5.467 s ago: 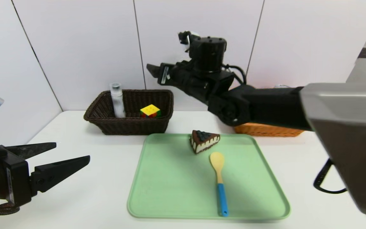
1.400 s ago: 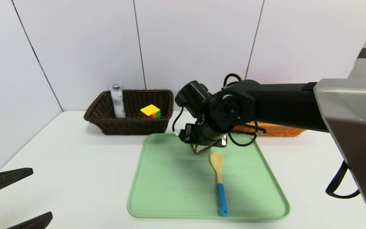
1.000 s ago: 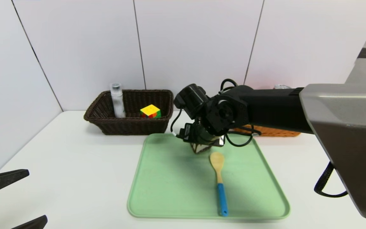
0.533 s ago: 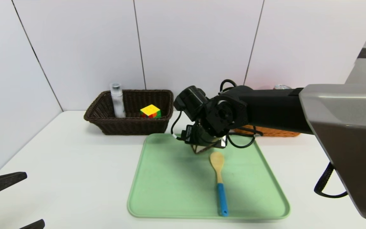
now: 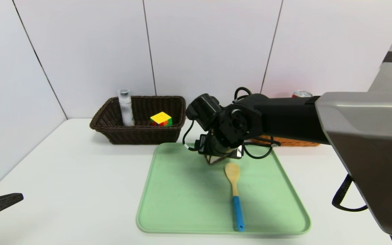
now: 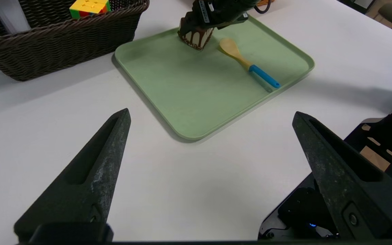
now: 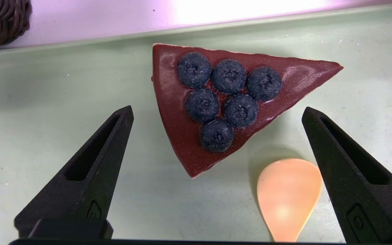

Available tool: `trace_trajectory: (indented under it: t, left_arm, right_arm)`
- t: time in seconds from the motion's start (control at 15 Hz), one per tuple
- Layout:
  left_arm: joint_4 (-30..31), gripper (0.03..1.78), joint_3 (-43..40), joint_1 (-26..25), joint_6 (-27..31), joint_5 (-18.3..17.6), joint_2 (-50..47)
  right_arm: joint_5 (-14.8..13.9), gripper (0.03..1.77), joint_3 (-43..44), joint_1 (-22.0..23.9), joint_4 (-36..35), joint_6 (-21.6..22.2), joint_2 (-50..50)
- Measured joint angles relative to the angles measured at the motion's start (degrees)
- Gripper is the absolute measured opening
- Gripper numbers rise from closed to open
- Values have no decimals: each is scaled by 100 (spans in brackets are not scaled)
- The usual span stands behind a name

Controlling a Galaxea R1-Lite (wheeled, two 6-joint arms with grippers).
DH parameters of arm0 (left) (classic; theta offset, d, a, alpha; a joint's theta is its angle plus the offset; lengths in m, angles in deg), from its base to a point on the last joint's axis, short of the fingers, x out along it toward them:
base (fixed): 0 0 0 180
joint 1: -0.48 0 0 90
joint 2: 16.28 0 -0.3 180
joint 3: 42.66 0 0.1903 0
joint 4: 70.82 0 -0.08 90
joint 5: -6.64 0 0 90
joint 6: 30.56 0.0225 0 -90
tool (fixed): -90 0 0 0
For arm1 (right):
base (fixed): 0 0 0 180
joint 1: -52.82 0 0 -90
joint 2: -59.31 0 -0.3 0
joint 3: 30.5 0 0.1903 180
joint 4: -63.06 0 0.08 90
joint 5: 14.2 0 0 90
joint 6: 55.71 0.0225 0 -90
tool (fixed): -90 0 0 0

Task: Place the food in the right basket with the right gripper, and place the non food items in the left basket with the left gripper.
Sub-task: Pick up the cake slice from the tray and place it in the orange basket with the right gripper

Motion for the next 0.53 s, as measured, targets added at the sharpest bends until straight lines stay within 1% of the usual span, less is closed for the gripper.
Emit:
trace_trajectory:
  t: [0.07, 0.27, 0.33, 0.47, 0.53]
  left_arm:
    - [-49, 169, 0, 0, -1, 0, -44]
    - [-79, 169, -2, -2, 0, 0, -129]
    - [-90, 169, -5, -2, -1, -2, -151]
    - [-93, 169, -11, 0, -1, -44, -182]
    - [-99, 169, -20, 0, -1, -52, -193]
  right_arm:
    - [-55, 171, 0, 0, -9, -7, -11]
    - [-94, 122, 2, 5, -22, -29, -41]
    - [-98, 109, 2, 7, -27, -33, -52]
    - [-100, 87, 2, 9, -39, -44, -73]
    - [-96, 79, 4, 11, -39, -40, -82]
